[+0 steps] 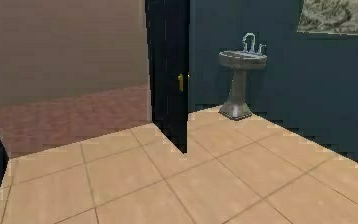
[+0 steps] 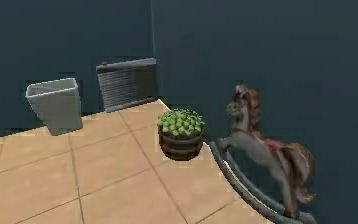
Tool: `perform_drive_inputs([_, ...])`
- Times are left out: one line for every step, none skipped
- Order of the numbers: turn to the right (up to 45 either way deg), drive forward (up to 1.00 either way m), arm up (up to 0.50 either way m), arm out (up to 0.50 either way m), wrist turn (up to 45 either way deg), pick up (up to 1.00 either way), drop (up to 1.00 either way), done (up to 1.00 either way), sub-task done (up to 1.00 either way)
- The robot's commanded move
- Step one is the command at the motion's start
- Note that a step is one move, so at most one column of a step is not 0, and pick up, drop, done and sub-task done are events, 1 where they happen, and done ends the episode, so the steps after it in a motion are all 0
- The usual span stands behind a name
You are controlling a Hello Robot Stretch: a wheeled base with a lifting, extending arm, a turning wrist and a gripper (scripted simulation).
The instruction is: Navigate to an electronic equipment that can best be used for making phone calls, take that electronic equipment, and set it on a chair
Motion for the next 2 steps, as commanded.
perform_drive_inputs([-18.0,0.00,0.00,0.00,0.0,0.00,0.00,0.00,0.00])
perform_drive_inputs([0.0,1.00,0.00,0.00,0.0,0.00,0.00,0.00,0.00])
